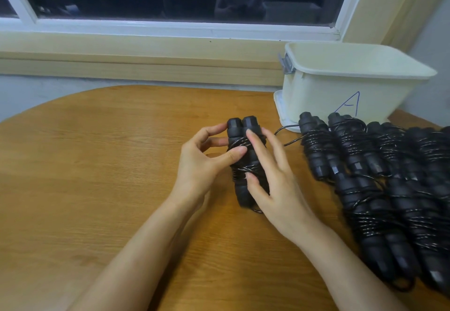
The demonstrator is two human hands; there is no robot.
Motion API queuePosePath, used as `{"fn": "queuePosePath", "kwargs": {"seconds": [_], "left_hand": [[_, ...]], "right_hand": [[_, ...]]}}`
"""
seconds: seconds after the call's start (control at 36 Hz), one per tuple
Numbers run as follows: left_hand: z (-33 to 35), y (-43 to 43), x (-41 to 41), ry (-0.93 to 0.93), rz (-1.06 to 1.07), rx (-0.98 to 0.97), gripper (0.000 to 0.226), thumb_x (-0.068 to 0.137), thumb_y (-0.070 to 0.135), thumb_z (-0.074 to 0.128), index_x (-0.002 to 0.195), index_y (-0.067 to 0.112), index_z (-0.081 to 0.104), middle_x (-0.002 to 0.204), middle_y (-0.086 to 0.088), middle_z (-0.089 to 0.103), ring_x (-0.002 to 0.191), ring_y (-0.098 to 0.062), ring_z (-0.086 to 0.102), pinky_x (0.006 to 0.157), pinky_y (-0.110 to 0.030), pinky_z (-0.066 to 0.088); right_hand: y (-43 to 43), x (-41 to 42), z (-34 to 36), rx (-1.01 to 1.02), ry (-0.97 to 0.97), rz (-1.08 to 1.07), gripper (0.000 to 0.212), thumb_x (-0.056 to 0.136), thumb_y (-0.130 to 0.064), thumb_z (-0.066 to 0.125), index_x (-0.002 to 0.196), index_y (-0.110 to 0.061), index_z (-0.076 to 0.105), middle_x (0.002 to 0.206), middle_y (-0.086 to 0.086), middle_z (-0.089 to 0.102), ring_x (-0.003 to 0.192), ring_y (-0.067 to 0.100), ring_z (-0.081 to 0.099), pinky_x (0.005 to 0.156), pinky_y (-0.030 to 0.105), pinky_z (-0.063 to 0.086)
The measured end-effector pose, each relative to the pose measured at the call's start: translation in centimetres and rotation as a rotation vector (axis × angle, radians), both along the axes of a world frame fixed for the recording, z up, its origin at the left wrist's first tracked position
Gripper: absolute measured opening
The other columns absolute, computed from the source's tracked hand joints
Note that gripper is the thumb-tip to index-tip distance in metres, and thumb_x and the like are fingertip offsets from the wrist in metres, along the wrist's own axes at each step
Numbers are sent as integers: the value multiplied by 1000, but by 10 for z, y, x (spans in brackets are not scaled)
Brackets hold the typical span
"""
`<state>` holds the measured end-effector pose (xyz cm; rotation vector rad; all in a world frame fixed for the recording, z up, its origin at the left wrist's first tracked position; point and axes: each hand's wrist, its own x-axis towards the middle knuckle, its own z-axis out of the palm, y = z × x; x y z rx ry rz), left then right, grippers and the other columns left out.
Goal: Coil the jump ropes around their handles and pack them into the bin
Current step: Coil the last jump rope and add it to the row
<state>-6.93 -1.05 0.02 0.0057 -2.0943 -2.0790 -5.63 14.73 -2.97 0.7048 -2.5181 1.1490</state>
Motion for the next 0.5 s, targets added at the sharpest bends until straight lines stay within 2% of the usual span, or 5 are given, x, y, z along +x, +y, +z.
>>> {"fn": "queuePosePath", "kwargs": {"seconds": [0.11, 0.17, 0.22, 0.39, 0.5], "left_hand": [[0, -1, 0, 33, -52, -73, 60, 74, 8, 82, 129, 17, 62, 99, 3, 72, 95, -10, 70, 76, -20, 56], [-2, 1, 0, 41, -66, -118, 62, 74, 8, 81, 133, 15, 60, 100, 5, 72, 97, -12, 70, 80, -23, 57], [-4, 2, -1, 54, -61, -149, 63, 74, 7, 81, 133, 13, 60, 100, 5, 73, 99, -11, 69, 87, -27, 57], [-13, 4, -4, 120, -36, -213, 37, 75, 7, 83, 107, 20, 70, 96, 3, 76, 94, -12, 72, 85, -37, 58], [-15, 2, -7, 193, -25, -240, 16, 78, 6, 80, 84, 17, 70, 85, 8, 74, 84, -8, 71, 80, -24, 55]], "right_hand": [[-1, 1, -2, -6, -80, 15, 79, 98, -14, 53, 154, -44, 7, 163, -15, -9, 144, -12, -2, 108, 3, 14], [-3, 3, -2, 42, -102, -6, 85, 91, -34, 57, 153, -47, -1, 161, -16, -12, 150, 10, 11, 113, 26, 34], [-5, 5, 2, 148, -109, -97, 98, 80, -55, 60, 151, -46, -7, 161, -13, -11, 148, 19, 22, 102, 40, 48], [-15, 6, 2, 333, 55, -402, 109, 67, -57, 79, 155, -28, 21, 162, 1, 19, 134, 24, 46, 70, 36, 56], [-12, 3, 1, 316, 145, -418, 103, 64, -40, 85, 151, -20, 32, 157, 6, 35, 116, 28, 61, 58, 32, 55]]}}
